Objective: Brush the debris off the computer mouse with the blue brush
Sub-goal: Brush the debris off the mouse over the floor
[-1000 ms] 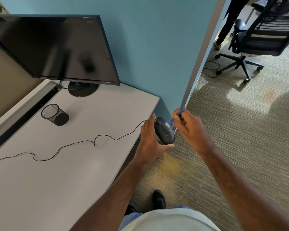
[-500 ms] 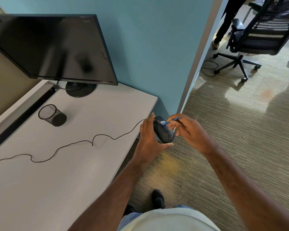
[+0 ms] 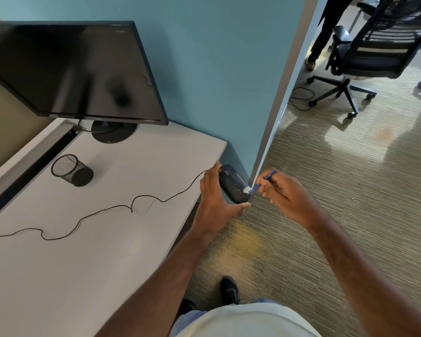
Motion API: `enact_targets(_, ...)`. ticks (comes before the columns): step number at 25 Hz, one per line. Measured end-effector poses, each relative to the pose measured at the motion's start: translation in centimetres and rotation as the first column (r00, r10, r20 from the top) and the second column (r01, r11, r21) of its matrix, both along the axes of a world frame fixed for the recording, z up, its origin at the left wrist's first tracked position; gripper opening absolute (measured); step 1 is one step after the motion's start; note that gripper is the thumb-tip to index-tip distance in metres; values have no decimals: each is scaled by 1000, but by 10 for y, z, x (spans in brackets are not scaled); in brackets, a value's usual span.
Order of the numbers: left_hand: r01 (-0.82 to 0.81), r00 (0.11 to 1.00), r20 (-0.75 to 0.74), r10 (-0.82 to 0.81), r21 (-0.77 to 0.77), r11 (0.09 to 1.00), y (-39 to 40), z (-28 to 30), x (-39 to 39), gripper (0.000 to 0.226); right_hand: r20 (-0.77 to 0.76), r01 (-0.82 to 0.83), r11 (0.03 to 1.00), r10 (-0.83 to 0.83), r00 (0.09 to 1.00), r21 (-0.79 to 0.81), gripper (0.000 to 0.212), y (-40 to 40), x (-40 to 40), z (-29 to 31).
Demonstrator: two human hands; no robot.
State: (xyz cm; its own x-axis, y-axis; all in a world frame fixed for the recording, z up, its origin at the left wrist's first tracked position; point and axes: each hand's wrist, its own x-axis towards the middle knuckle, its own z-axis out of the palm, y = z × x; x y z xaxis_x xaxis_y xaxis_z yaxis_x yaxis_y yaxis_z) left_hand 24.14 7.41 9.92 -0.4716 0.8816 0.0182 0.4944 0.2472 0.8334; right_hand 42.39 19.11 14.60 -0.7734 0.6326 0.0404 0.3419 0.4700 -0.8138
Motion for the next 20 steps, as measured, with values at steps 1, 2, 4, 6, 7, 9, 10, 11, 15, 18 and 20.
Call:
enact_targets(1, 0, 1000, 4, 0, -3, 1000, 0, 0, 0, 129, 18, -13, 1000, 13, 1000, 11, 16, 1, 3, -2)
enact_targets(2, 2, 1000, 11, -2, -6, 1000, 0, 1, 0, 130, 30, -27, 999, 26, 999, 27, 19, 2, 6, -3)
enact_targets(4, 10, 1000, 22, -10, -8, 1000, 1, 2, -1, 130, 27, -9, 999, 8, 1000, 49, 21, 3, 10, -6)
enact_targets(6, 20, 1000, 22, -20, -15, 1000, 2, 3, -1, 131, -23, 72, 997, -71, 997, 26, 15, 3, 12, -6)
enact_targets(7, 25, 1000, 18, -25, -17, 1000, 2, 4, -1, 131, -57, 107, 994, -106, 993, 14, 12, 4, 11, -5)
enact_targets(9, 32, 999, 6, -32, -13, 999, 3, 3, 0, 131, -98, 140, 990, -137, 986, 27, 15, 2, 3, 0)
enact_targets(10, 33, 999, -12, -33, -11, 999, 2, 3, 1, 130, -112, 139, 989, -134, 985, 39, 16, 1, -2, 4)
enact_targets(11, 34, 999, -28, -34, -8, 999, 2, 2, 2, 130, -125, 133, 989, -125, 984, 58, 17, 0, -9, 7)
enact_targets(15, 49, 998, -33, -48, 17, 999, 1, -2, 7, 131, -126, 137, 978, -118, 985, 156, 17, -3, -36, 13)
enact_targets(18, 47, 998, -32, -46, 26, 999, 0, -4, 8, 128, -90, 131, 973, -116, 989, 188, 17, -4, -46, 16)
enact_targets(20, 43, 999, -15, -43, 26, 999, -2, -3, 7, 128, -58, 108, 972, -98, 994, 208, 17, -7, -48, 17)
